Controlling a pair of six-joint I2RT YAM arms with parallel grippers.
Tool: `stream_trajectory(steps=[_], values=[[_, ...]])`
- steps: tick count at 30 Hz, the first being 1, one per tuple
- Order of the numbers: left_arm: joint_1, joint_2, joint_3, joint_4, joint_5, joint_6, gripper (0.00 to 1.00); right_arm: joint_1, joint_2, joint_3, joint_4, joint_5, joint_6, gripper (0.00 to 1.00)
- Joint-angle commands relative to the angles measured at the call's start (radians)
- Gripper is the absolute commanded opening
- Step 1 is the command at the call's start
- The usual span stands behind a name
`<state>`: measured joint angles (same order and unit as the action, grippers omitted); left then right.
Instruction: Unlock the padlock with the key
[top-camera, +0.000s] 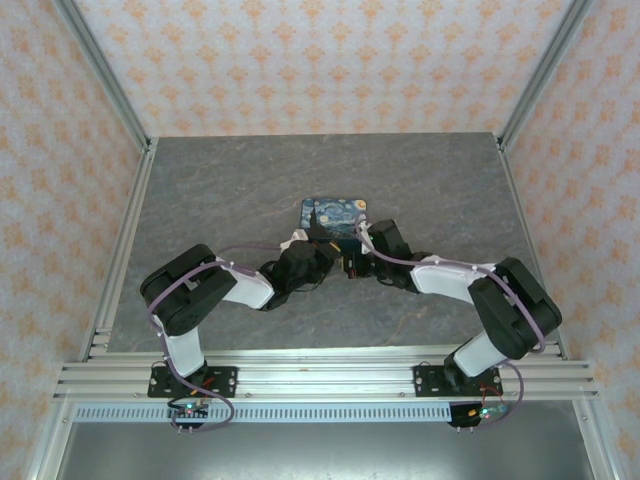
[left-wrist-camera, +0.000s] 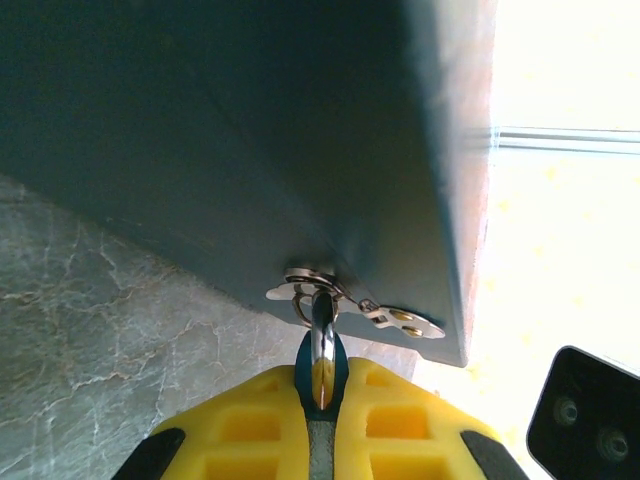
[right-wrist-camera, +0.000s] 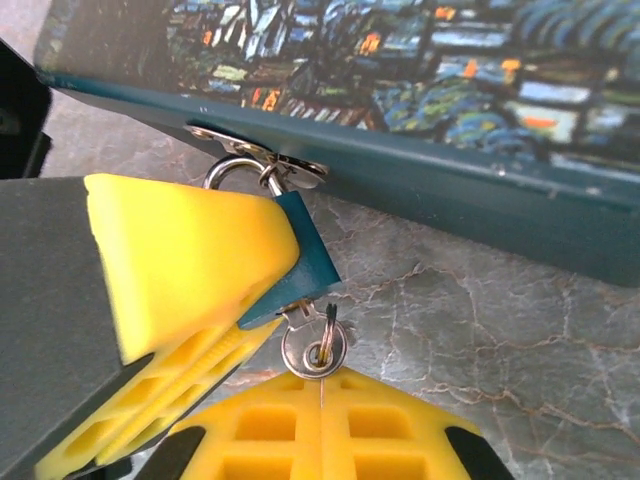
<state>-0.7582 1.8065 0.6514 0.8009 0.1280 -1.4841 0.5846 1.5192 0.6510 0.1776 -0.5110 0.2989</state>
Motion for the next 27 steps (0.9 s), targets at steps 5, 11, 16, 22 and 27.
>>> stream_trajectory(steps=[5, 11, 16, 22, 27], values=[[-0.009, 0.001, -0.02, -0.01, 0.035, 0.017, 0.0, -0.021, -0.128, -0.055, 0.095, 0.011, 0.046, 0.35], [-0.008, 0.0, -0.015, -0.015, 0.039, 0.016, 0.0, -0.02, -0.186, -0.053, -0.019, 0.091, -0.026, 0.36], [-0.009, -0.009, -0.009, -0.031, 0.046, 0.019, 0.0, 0.012, -0.156, -0.001, -0.148, 0.141, -0.158, 0.4], [-0.009, -0.01, -0.004, -0.041, 0.051, 0.021, 0.0, 0.064, -0.098, 0.05, -0.204, 0.221, -0.242, 0.42], [-0.008, -0.009, 0.0, -0.046, 0.05, 0.022, 0.0, 0.092, -0.05, 0.088, -0.223, 0.265, -0.276, 0.42]])
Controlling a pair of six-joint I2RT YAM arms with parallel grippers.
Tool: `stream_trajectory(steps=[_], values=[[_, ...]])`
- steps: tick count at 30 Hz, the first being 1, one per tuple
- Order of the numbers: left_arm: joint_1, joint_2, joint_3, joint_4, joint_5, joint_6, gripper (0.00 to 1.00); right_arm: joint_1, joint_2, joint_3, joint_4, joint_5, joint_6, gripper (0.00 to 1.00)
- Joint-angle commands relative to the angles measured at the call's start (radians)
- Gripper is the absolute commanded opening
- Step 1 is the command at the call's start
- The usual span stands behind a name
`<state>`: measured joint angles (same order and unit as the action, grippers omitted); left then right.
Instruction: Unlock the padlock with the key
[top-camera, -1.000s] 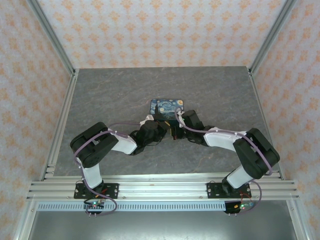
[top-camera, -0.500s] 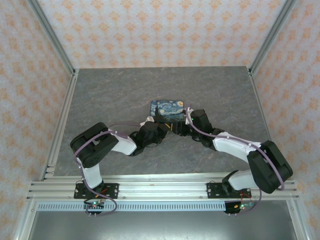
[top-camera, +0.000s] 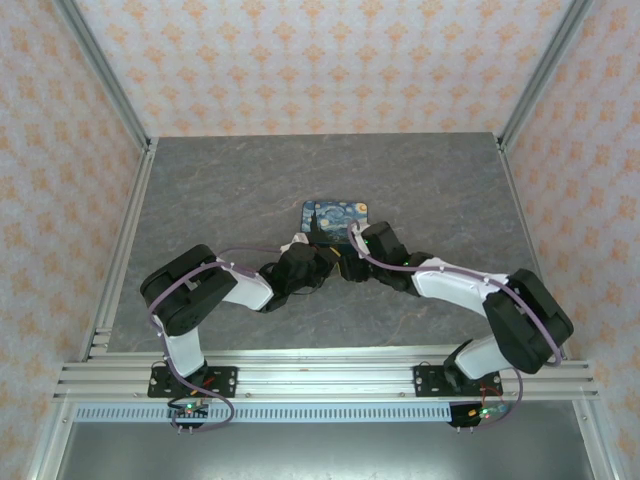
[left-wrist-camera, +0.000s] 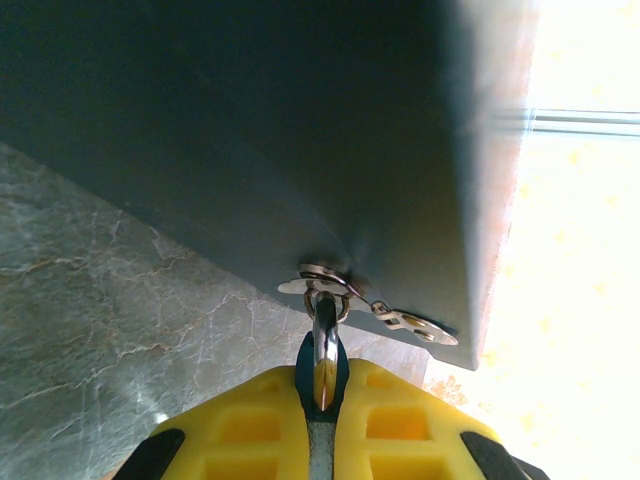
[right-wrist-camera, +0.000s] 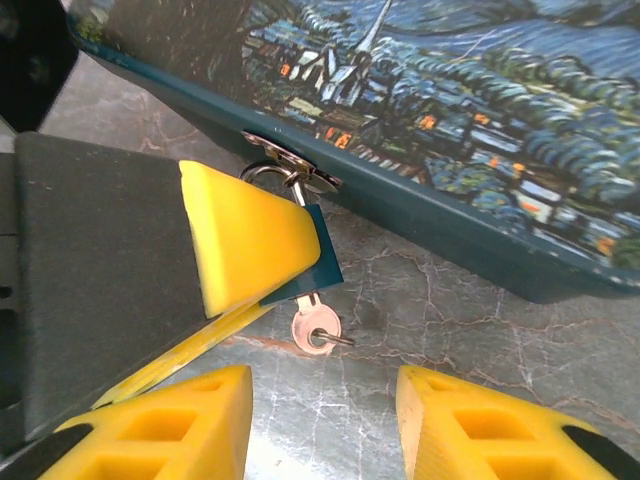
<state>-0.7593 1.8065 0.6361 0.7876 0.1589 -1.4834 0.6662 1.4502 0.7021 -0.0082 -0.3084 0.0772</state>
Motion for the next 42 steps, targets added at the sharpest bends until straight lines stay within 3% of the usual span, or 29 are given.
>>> stream_trajectory(steps=[1, 19, 23, 28, 36, 38, 42], values=[[-0.007, -0.009, 0.015, -0.033, 0.02, 0.023, 0.0, 0.012, 0.027, 0.044, -0.037, 0.066, -0.059, 0.42], [-0.007, 0.004, 0.022, -0.028, 0.03, 0.023, 0.0, 0.015, 0.115, 0.125, -0.006, 0.066, -0.068, 0.37], [-0.007, 0.007, 0.02, -0.025, 0.033, 0.023, 0.0, 0.016, 0.115, 0.132, 0.021, 0.057, -0.049, 0.3], [-0.007, 0.008, 0.01, -0.02, 0.035, 0.023, 0.0, -0.002, 0.104, 0.133, 0.058, 0.01, -0.006, 0.13], [-0.007, 0.007, -0.009, -0.009, 0.03, 0.022, 0.0, -0.079, 0.082, 0.06, 0.199, -0.201, 0.157, 0.04], [-0.008, 0.008, -0.009, -0.008, 0.029, 0.021, 0.0, -0.094, 0.077, 0.032, 0.249, -0.248, 0.202, 0.05], [-0.005, 0.005, -0.01, -0.009, 0.026, 0.023, 0.0, -0.097, 0.045, 0.0, 0.238, -0.262, 0.217, 0.34]])
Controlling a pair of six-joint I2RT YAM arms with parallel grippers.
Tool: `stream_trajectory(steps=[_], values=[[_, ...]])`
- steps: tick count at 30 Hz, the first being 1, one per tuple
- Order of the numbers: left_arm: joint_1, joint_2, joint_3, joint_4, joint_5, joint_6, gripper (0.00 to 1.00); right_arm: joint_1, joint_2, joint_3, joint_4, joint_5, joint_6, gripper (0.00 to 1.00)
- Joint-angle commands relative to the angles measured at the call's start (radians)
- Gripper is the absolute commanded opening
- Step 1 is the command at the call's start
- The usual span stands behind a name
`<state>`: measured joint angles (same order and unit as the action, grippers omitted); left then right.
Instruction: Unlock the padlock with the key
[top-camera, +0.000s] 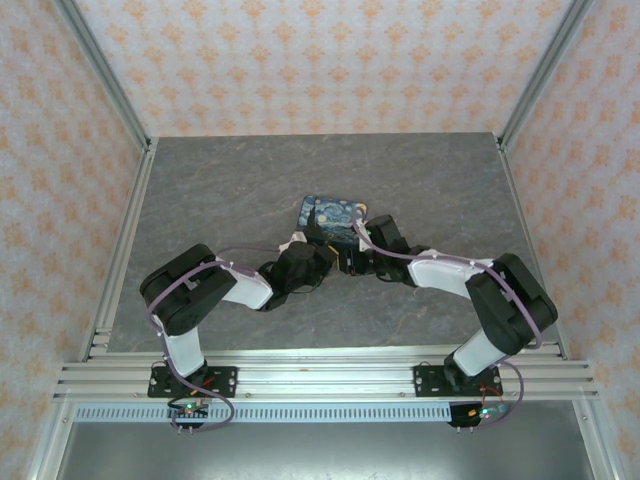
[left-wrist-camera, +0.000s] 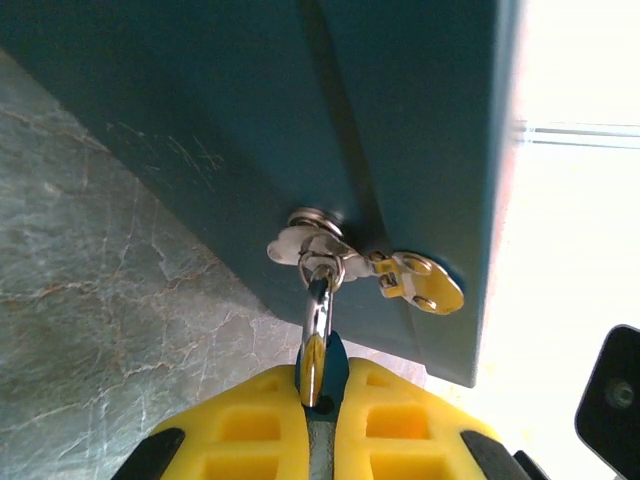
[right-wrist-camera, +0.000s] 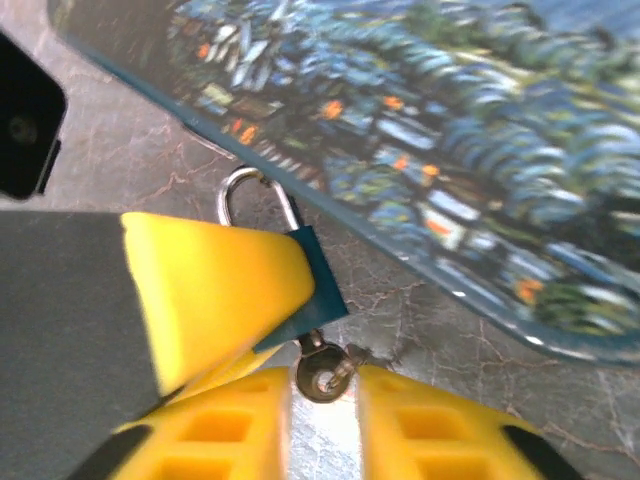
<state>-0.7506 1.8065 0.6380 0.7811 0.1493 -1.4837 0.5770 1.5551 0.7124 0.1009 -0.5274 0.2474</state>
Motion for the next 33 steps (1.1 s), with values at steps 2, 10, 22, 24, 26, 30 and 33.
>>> stream_trajectory(steps=[2, 10, 22, 24, 26, 30, 33], values=[[-0.014, 0.003, -0.015, -0.006, 0.033, 0.026, 0.0, -0.01, -0.094, -0.035, 0.108, -0.028, 0.043, 0.37], [-0.012, 0.002, -0.027, -0.044, 0.045, 0.058, 0.0, -0.028, -0.202, -0.113, 0.121, 0.065, 0.172, 0.43], [-0.013, -0.07, -0.057, -0.174, 0.065, 0.116, 0.17, 0.041, -0.044, -0.09, 0.264, 0.094, 0.342, 0.45], [-0.013, -0.084, -0.064, -0.191, 0.064, 0.123, 0.22, 0.041, -0.027, -0.096, 0.289, 0.118, 0.36, 0.45], [-0.013, -0.101, -0.077, -0.198, 0.063, 0.128, 0.26, 0.041, -0.017, -0.094, 0.301, 0.148, 0.368, 0.46], [-0.012, -0.145, -0.103, -0.22, 0.053, 0.136, 0.39, 0.039, 0.008, -0.062, 0.293, 0.175, 0.367, 0.46], [-0.011, -0.205, -0.121, -0.26, 0.033, 0.154, 0.52, 0.026, 0.038, -0.017, 0.274, 0.181, 0.363, 0.46]])
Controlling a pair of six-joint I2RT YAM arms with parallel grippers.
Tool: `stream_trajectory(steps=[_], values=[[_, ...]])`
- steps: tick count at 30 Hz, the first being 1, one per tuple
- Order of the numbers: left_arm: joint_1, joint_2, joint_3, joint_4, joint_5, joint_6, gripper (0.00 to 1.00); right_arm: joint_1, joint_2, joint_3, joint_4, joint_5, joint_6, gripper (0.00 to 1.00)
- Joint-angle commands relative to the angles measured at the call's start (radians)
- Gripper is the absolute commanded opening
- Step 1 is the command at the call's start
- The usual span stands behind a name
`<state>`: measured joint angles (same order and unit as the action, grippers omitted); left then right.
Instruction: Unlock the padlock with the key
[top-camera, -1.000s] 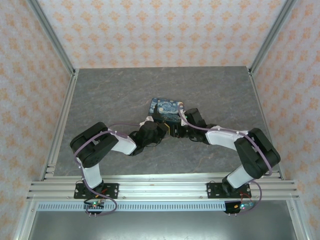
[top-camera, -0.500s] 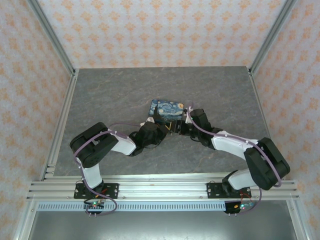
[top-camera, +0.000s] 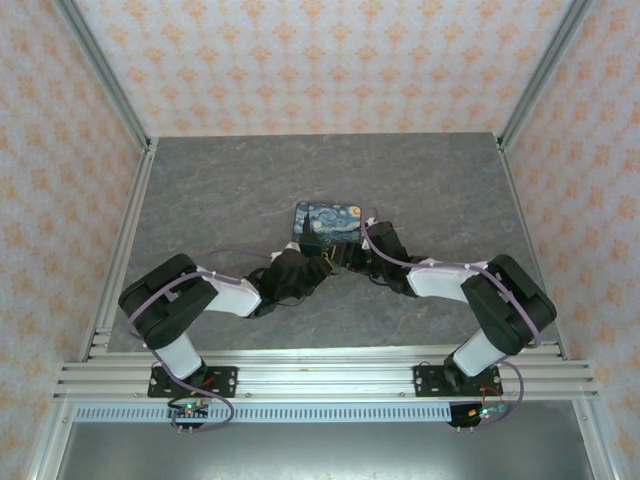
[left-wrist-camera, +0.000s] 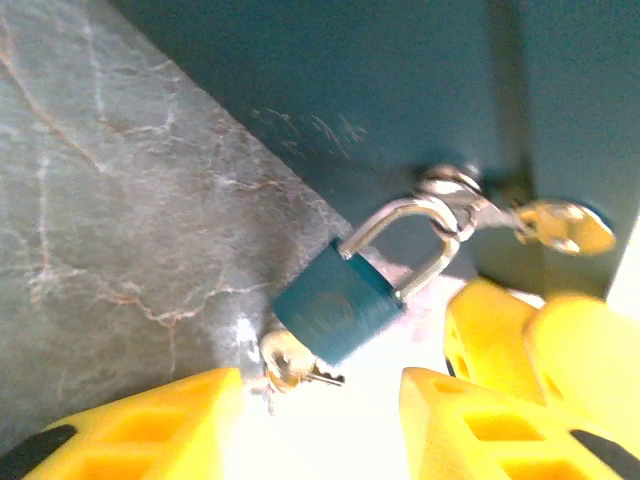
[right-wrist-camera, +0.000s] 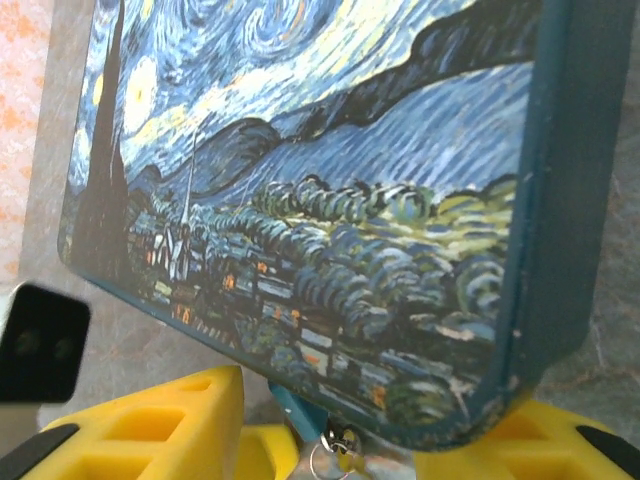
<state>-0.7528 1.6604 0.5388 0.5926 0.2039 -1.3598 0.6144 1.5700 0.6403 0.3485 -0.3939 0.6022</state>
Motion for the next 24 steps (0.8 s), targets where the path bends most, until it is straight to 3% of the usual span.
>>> stream_trajectory(steps=[1, 7, 12, 17, 24], values=[[-0.007, -0.086, -0.027, -0.092, -0.028, 0.038, 0.57, -0.02, 0.033, 0.073, 0.022, 0.049, 0.008, 0.46], [0.031, -0.279, -0.022, -0.28, -0.086, 0.117, 0.78, -0.074, 0.084, 0.179, 0.007, 0.041, 0.005, 0.47], [0.134, -0.382, 0.062, -0.46, -0.07, 0.218, 0.83, -0.077, 0.065, 0.172, 0.006, -0.009, 0.005, 0.47], [0.27, -0.328, 0.217, -0.611, 0.021, 0.355, 0.88, -0.063, 0.054, 0.087, 0.056, -0.003, 0.015, 0.47], [0.347, -0.166, 0.487, -0.854, 0.032, 0.561, 0.9, -0.024, 0.124, 0.075, 0.129, 0.014, -0.002, 0.47]])
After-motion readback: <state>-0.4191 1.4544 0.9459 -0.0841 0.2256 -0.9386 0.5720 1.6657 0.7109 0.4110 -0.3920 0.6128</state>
